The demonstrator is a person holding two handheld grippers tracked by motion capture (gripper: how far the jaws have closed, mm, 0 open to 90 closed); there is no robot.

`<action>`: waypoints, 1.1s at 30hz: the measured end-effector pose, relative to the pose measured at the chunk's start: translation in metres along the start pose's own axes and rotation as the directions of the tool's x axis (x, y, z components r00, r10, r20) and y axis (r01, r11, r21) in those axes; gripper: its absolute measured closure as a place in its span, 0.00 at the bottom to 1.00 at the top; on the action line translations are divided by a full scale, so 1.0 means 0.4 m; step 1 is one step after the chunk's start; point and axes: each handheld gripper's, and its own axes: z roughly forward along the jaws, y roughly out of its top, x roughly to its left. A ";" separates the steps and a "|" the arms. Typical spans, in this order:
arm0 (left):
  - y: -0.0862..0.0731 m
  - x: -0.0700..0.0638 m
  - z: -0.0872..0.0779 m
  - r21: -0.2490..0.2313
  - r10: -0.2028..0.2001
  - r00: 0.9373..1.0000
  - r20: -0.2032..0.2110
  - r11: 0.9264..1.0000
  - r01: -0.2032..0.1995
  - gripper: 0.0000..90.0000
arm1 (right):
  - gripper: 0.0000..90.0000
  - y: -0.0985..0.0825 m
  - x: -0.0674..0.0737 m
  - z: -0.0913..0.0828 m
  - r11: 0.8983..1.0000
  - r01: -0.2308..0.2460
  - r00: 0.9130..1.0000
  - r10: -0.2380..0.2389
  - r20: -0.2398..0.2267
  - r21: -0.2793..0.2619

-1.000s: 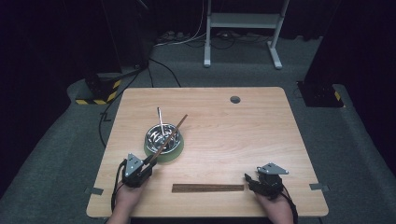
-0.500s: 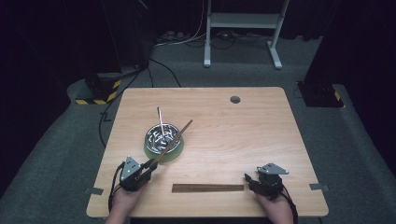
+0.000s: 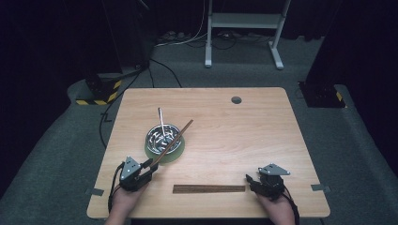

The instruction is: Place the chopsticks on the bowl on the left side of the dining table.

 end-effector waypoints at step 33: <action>-0.002 0.007 -0.016 -0.013 0.010 0.995 -0.096 1.000 -0.011 0.78 | 0.43 0.000 0.000 0.000 1.000 0.005 1.000 -0.005 -0.002 0.000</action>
